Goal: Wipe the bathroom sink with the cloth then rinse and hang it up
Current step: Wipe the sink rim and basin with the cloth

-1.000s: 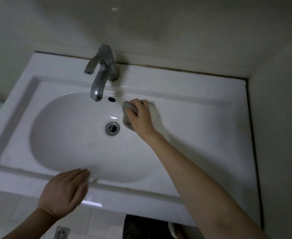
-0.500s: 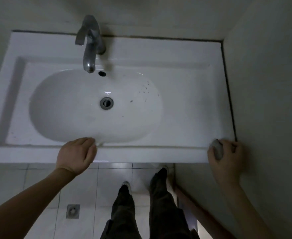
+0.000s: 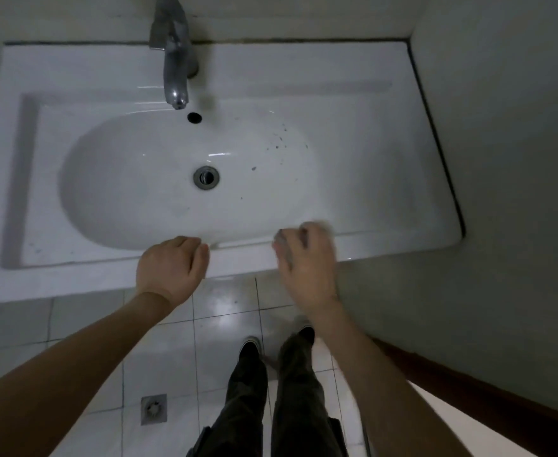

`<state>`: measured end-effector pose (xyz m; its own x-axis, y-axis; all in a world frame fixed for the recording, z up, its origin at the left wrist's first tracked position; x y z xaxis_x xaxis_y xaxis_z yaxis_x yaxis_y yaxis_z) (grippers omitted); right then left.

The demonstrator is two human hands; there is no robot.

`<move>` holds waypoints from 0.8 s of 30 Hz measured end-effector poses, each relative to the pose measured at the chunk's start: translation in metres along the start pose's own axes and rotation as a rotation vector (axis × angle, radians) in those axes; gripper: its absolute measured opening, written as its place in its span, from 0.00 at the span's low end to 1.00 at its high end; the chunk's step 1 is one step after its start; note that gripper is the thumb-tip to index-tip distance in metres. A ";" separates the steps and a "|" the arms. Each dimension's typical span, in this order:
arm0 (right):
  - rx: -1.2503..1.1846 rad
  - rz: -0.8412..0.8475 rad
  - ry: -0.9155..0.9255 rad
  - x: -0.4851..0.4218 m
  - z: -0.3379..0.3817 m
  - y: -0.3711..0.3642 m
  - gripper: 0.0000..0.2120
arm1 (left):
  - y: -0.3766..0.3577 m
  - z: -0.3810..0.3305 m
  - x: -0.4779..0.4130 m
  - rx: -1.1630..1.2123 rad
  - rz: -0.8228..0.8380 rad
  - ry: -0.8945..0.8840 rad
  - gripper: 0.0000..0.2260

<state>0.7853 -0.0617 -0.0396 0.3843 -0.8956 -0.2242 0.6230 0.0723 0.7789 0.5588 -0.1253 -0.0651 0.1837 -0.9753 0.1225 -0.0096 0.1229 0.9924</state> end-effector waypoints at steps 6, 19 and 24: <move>0.136 -0.327 -0.334 0.004 -0.137 0.099 0.11 | -0.002 0.000 0.000 -0.050 -0.029 0.014 0.19; -0.021 0.023 0.022 0.000 0.055 -0.043 0.10 | 0.001 -0.006 0.001 -0.025 -0.071 0.006 0.20; 0.002 -0.067 -0.127 -0.003 -0.060 0.029 0.09 | -0.002 -0.002 0.001 -0.029 -0.079 0.030 0.19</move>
<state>0.8426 -0.0303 -0.0518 0.2525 -0.9467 -0.2000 0.6428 0.0096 0.7660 0.5610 -0.1263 -0.0669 0.2119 -0.9763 0.0432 0.0345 0.0516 0.9981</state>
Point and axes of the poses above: each hand's wrist, its own x-axis away from the middle knuckle, its own y-axis out of the back of the hand, z = x × y, the point moved 4 cm from there along -x, towards the middle knuckle, and after that the axes turned 12 degrees about -x, right-handed, at the moved point
